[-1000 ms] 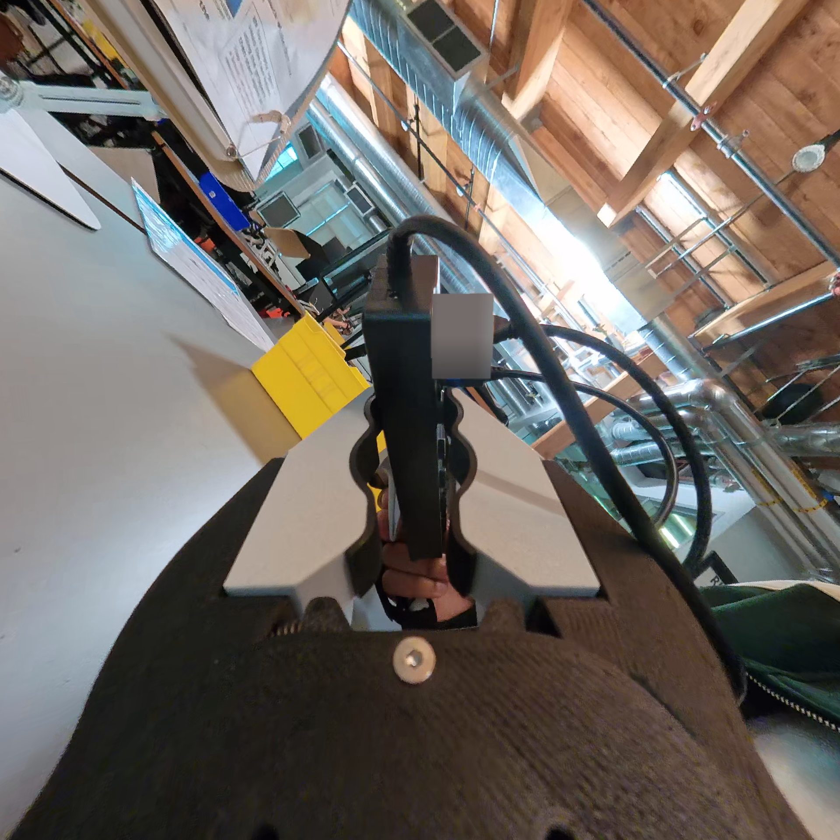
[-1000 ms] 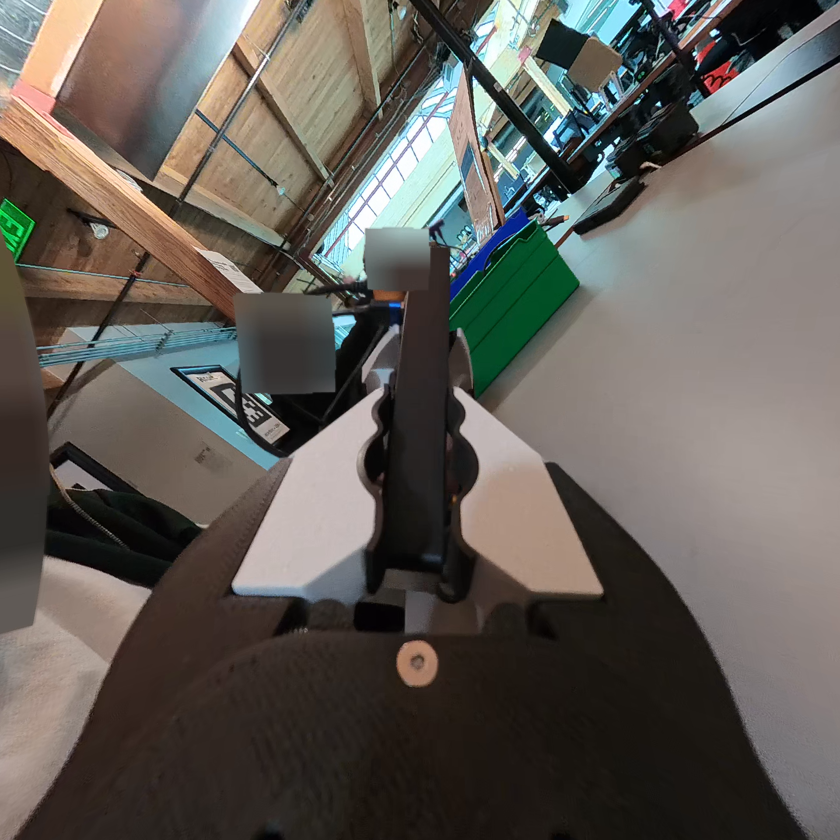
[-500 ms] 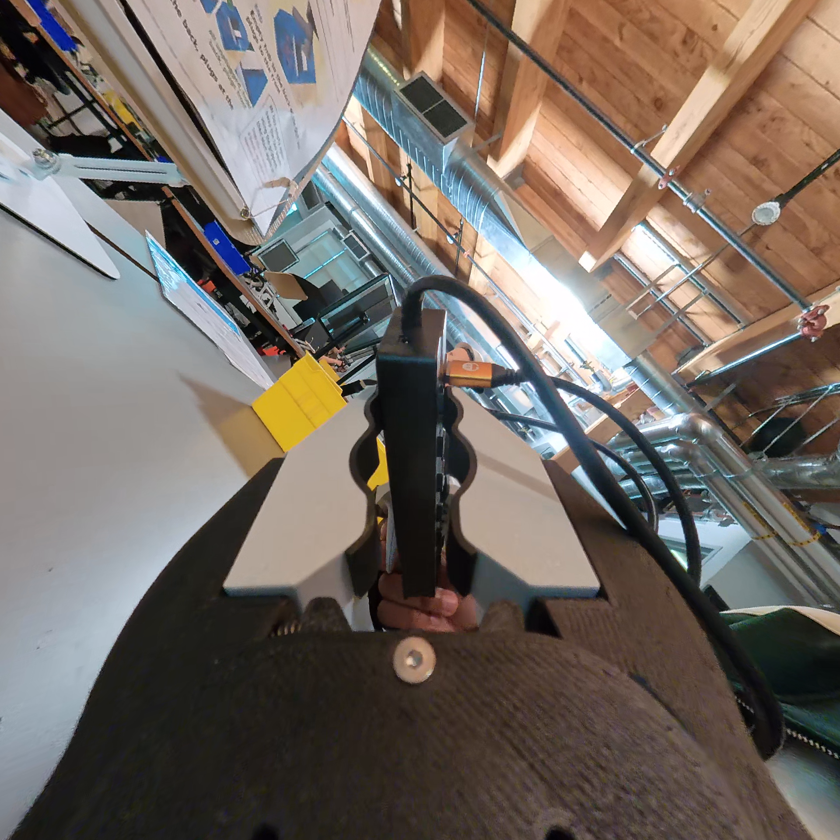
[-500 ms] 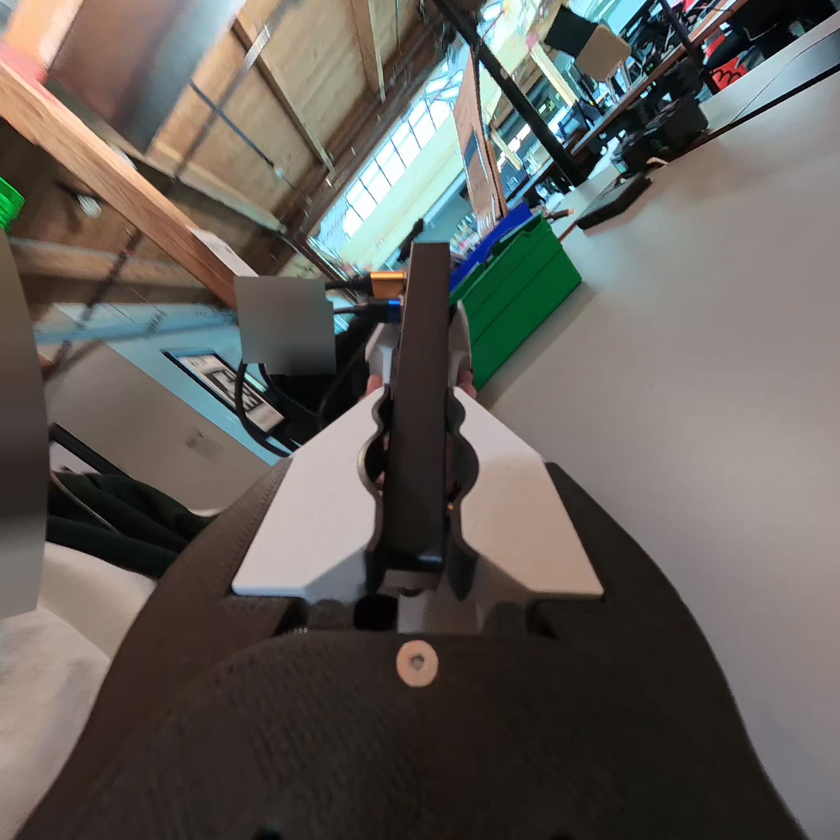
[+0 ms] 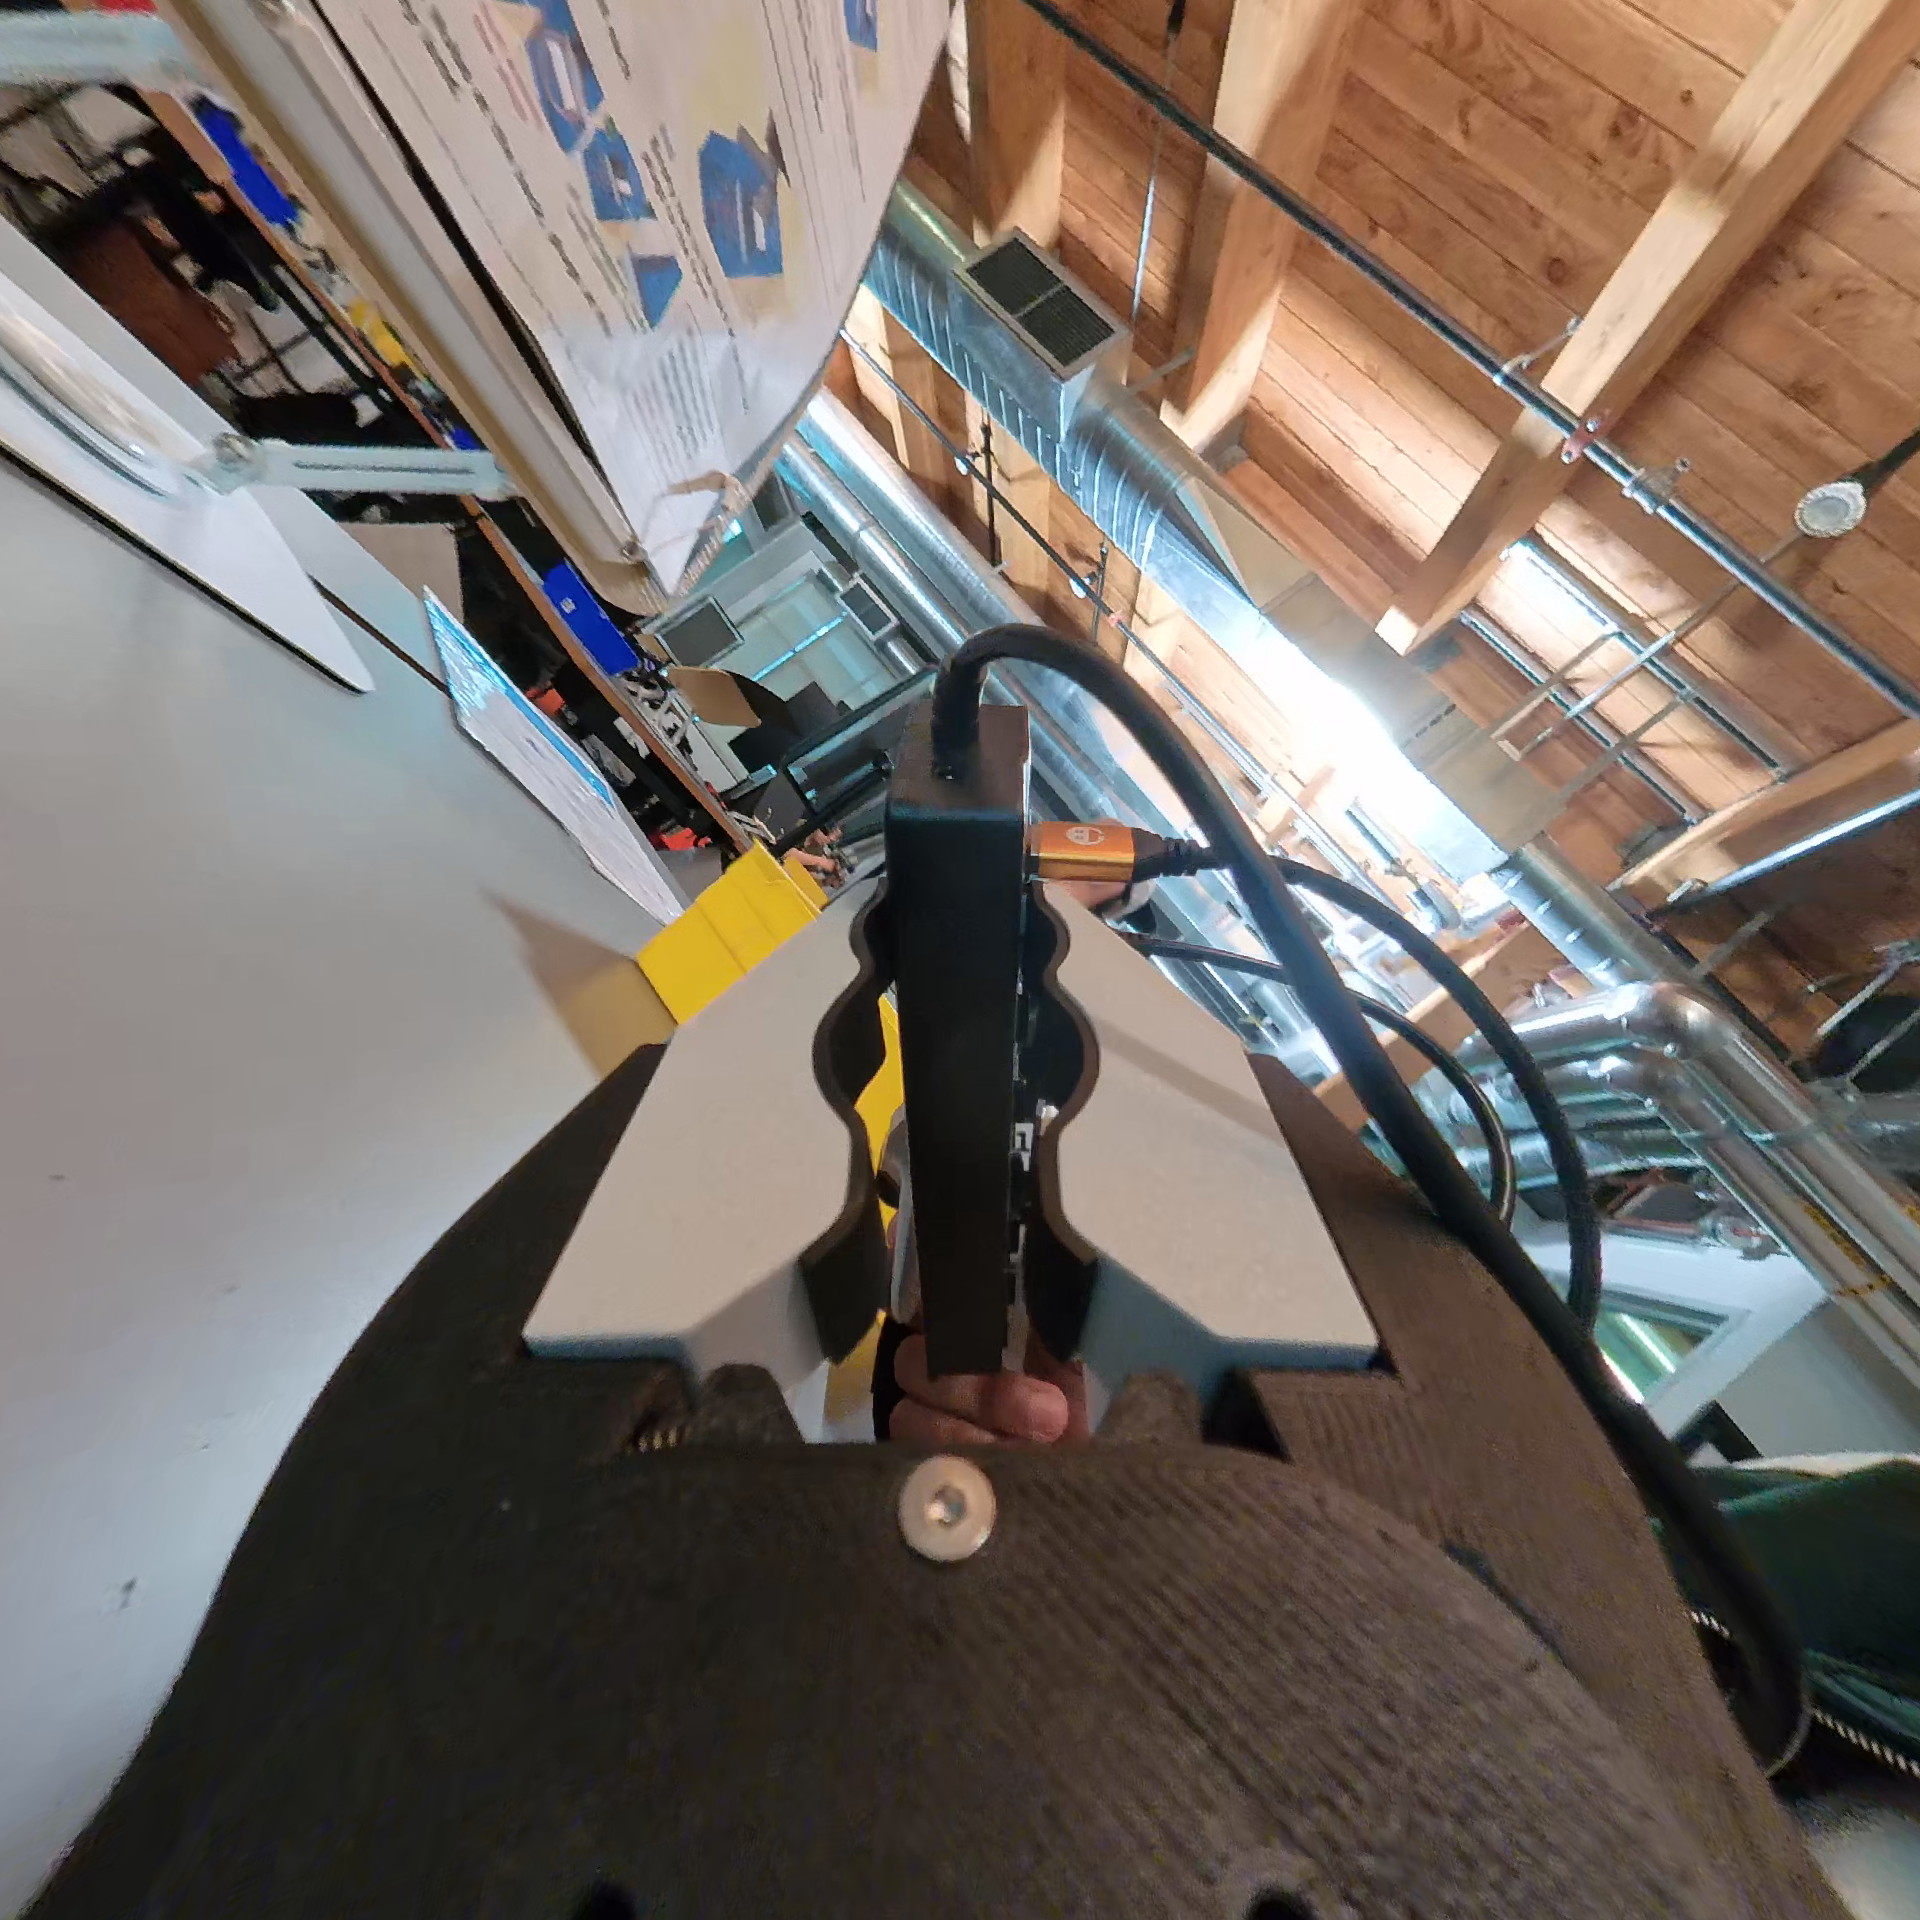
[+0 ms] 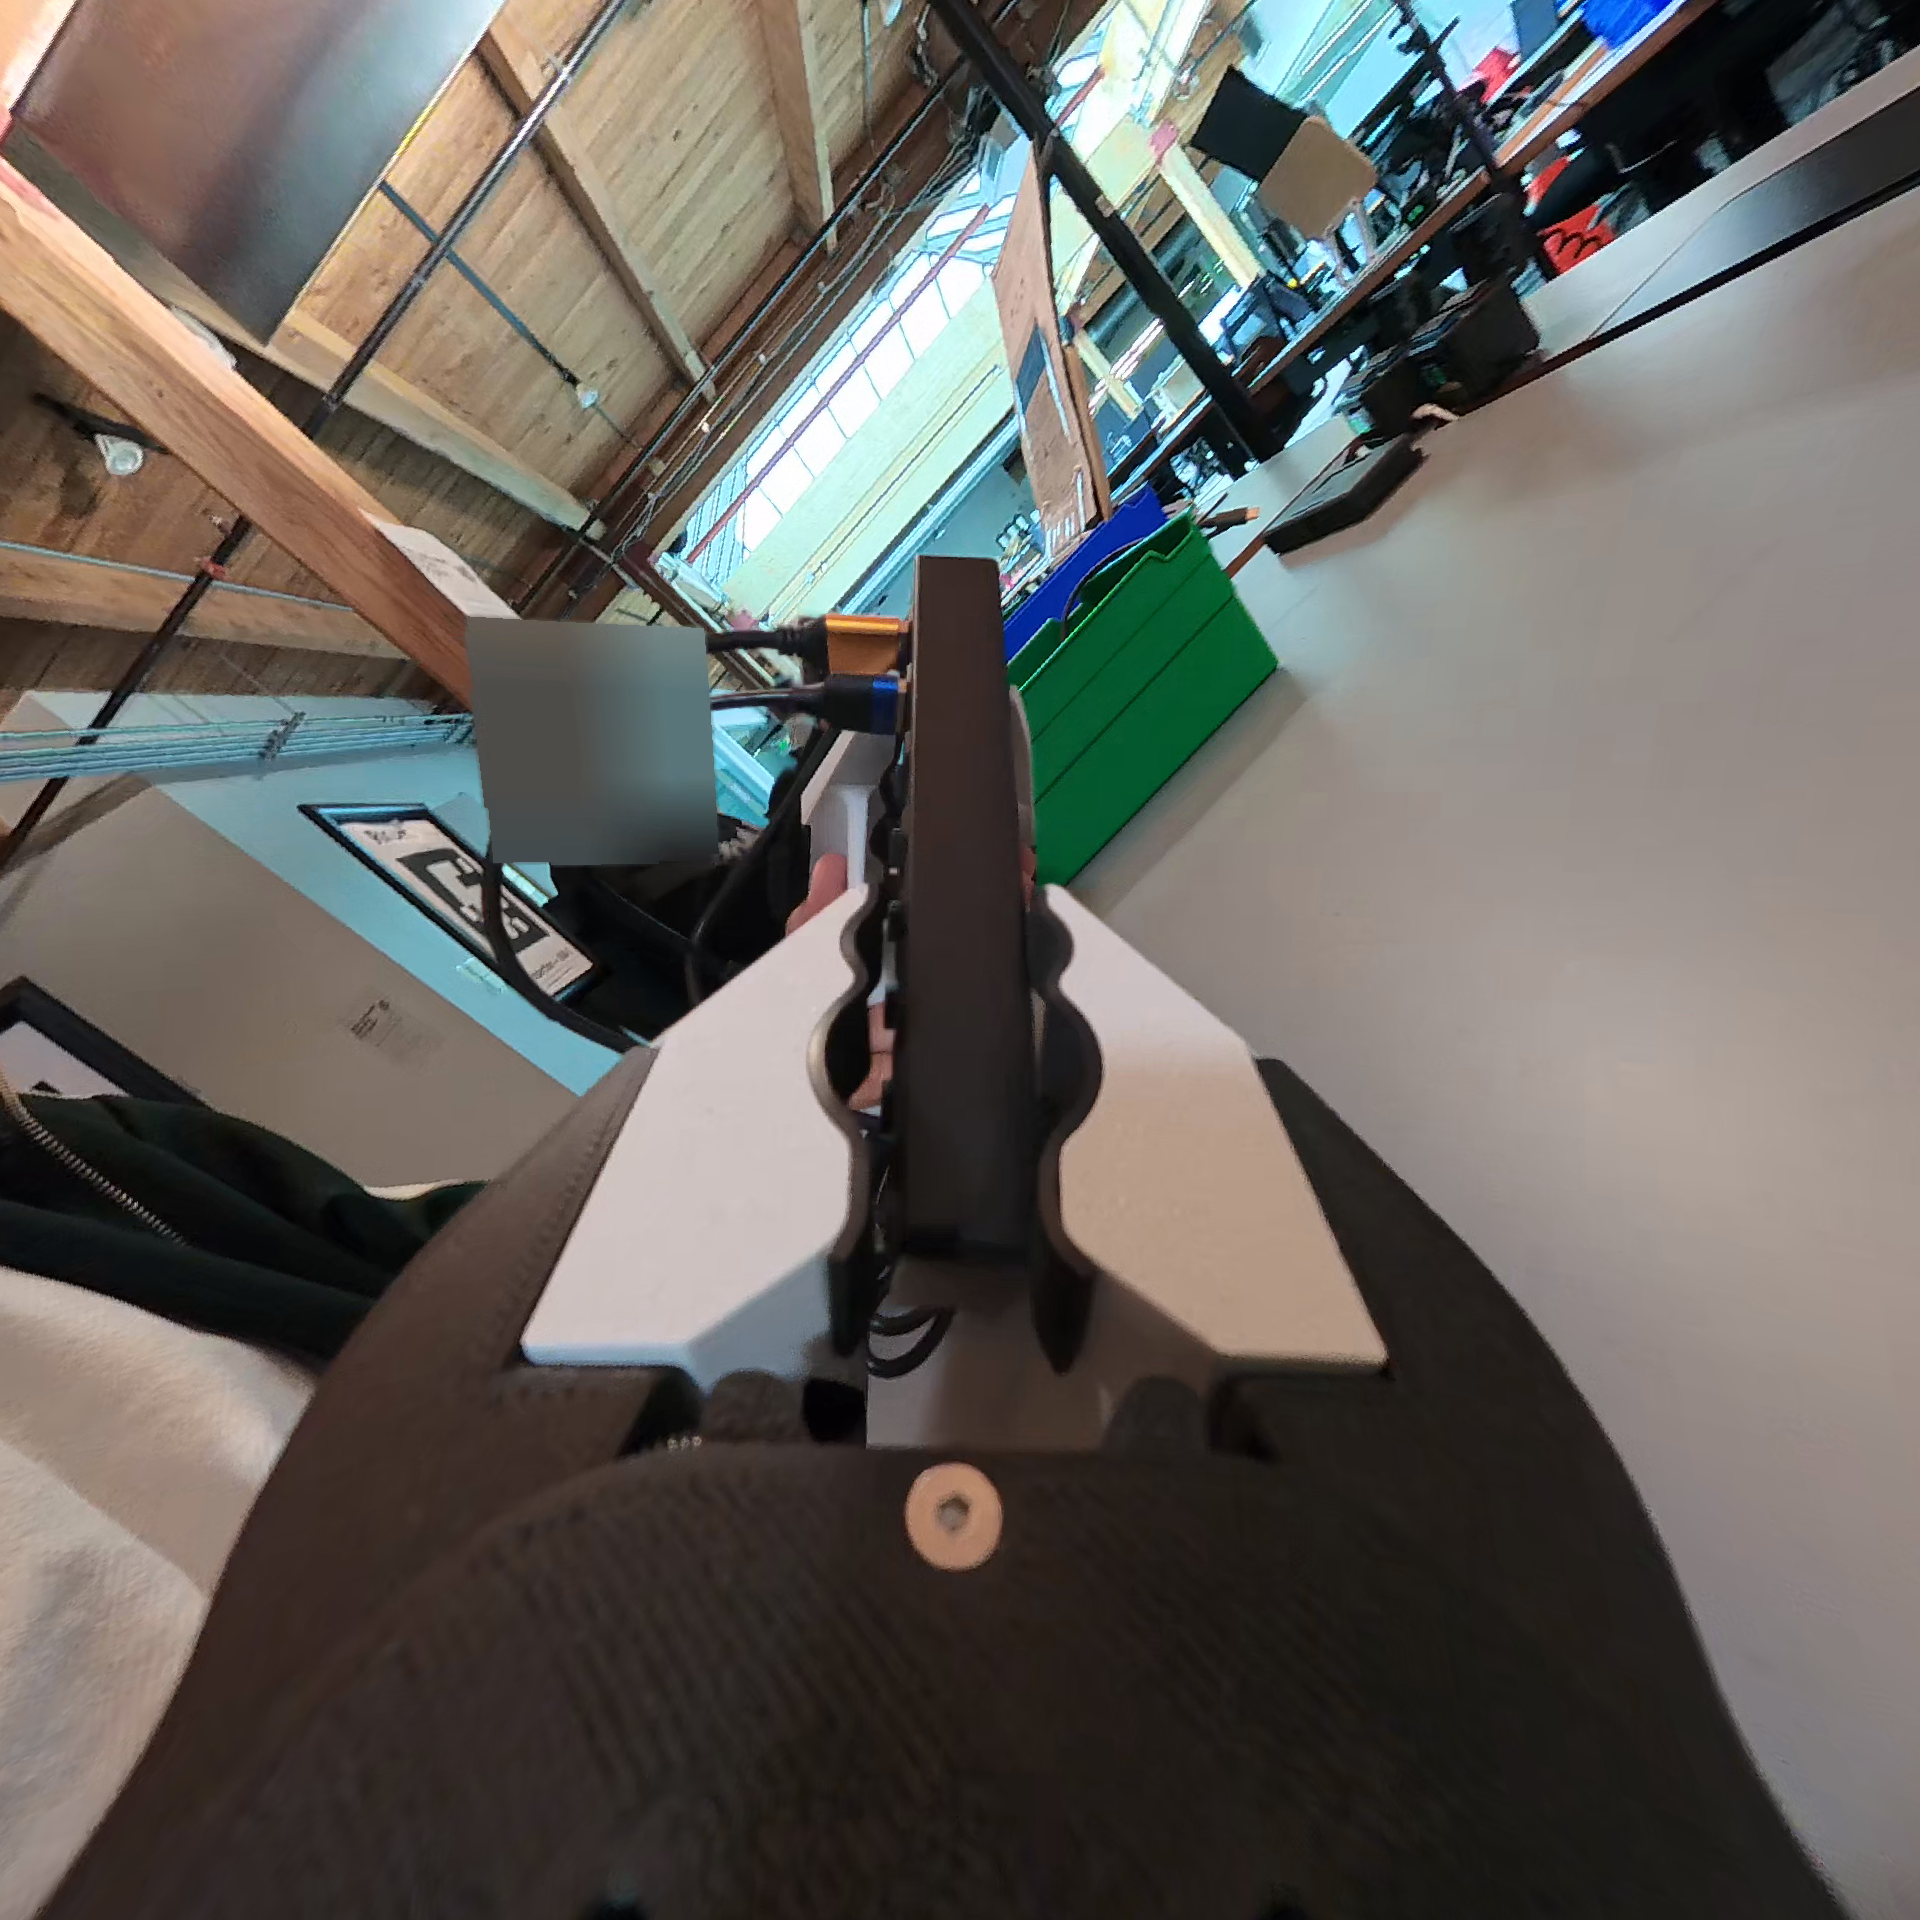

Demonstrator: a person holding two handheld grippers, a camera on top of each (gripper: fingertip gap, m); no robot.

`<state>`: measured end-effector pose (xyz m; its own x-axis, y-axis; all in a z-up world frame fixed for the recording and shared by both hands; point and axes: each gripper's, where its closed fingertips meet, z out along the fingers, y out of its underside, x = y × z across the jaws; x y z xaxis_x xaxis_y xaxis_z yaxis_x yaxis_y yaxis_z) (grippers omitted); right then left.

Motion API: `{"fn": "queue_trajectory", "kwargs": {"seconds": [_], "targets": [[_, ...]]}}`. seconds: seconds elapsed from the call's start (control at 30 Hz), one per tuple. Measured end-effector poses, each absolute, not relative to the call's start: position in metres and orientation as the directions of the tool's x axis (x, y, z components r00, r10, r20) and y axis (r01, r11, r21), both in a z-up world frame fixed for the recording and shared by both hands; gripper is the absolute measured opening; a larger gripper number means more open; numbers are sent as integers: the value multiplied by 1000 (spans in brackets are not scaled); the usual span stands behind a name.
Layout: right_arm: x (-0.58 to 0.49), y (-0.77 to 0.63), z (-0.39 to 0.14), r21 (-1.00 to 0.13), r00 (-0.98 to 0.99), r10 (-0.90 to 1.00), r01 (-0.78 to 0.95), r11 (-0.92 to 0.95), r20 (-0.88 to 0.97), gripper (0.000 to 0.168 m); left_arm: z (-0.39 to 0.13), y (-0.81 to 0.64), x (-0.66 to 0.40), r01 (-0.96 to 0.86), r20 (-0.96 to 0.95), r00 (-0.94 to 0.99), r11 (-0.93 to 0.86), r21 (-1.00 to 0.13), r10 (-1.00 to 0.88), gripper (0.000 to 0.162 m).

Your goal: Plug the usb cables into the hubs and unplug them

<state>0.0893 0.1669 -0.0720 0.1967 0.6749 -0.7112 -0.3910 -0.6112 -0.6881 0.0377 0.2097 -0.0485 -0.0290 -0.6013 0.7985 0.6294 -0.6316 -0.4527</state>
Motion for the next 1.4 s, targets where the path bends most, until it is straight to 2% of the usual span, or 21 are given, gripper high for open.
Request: {"fn": "queue_trajectory", "kwargs": {"seconds": [0.17,0.27,0.4,0.5,0.6,0.73,0.83,0.93,1.03,1.17,1.3,1.4], "targets": [[96,174,-73,-699,247,666,-409,-587,-704,34,-54,221,24,673,826,5,-609,-419,-563,21],[97,177,-77,-759,343,680,-368,-537,-648,39,-58,226,20,687,838,33,-596,-416,-545,21],[98,179,-76,-934,561,750,-149,-324,-350,42,-65,232,16,698,856,57,-593,-403,-514,21],[92,179,-53,-987,615,775,-31,-158,-143,40,-69,236,13,702,862,89,-583,-410,-499,21],[67,174,-14,-999,568,823,43,-23,5,39,-75,241,9,708,872,114,-577,-407,-476,21],[13,173,46,-976,462,859,124,182,219,28,-82,247,6,721,892,109,-582,-375,-439,21],[-44,175,88,-960,327,903,107,259,280,22,-84,250,3,726,890,130,-570,-385,-436,21],[-114,178,96,-950,136,951,184,253,279,25,-84,252,-1,735,888,139,-555,-390,-439,21],[-181,181,75,-888,-47,950,343,306,309,27,-86,253,-3,744,902,116,-564,-357,-417,21],[-250,188,25,-720,-257,908,553,420,332,28,-88,252,2,741,914,81,-590,-322,-398,21],[-291,202,-50,-456,-445,838,704,545,316,33,-89,253,6,730,916,73,-605,-319,-394,21],[-310,215,-101,-237,-540,785,755,611,302,39,-88,256,2,737,917,70,-600,-312,-392,21]]}}
